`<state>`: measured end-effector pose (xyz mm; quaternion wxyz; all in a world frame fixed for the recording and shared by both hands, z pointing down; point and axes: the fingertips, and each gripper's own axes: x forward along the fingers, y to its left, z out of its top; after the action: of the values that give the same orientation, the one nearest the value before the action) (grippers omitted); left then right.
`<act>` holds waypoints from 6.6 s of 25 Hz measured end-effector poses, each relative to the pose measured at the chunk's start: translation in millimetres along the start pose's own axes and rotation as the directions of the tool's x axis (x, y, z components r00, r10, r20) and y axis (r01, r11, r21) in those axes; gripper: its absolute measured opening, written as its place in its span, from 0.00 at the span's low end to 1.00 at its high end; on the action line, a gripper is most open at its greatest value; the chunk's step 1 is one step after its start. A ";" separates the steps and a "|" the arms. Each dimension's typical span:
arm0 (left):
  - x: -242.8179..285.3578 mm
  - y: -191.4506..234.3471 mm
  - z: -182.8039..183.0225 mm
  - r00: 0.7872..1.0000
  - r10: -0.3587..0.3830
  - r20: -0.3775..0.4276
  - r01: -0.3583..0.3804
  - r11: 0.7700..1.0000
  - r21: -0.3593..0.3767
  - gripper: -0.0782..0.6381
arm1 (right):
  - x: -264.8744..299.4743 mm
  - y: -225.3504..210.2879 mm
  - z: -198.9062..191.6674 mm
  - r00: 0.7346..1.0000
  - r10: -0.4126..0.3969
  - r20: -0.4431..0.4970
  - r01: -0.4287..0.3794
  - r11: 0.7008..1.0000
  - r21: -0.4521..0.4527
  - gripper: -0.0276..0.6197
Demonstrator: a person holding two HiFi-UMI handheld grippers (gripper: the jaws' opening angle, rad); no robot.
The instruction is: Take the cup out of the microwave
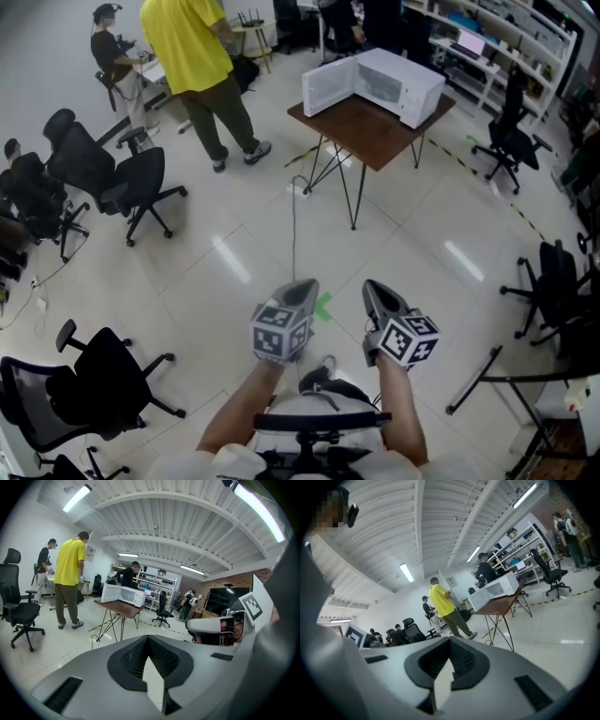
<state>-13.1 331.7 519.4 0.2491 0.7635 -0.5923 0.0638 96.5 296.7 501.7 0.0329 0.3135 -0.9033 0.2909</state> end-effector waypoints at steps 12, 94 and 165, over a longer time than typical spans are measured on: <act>49.8 -3.7 10.9 1.000 -0.008 -0.014 0.009 1.000 0.014 0.11 | 20.5 -35.4 23.5 1.000 0.021 0.004 -0.021 1.000 0.004 0.06; 319.8 191.9 184.1 0.990 -0.135 -0.042 0.132 0.989 -0.063 0.11 | 313.8 -161.1 172.8 0.990 -0.137 -0.027 0.136 0.990 -0.029 0.06; 713.8 237.1 371.3 0.990 -0.106 -0.093 0.113 0.991 0.077 0.11 | 504.0 -472.6 391.0 0.982 -0.188 0.033 0.184 0.977 0.105 0.06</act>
<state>-101.4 -501.9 549.8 0.2470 0.8008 -0.5348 0.1082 17.5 -492.4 538.4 0.0249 0.4042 -0.8546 0.3252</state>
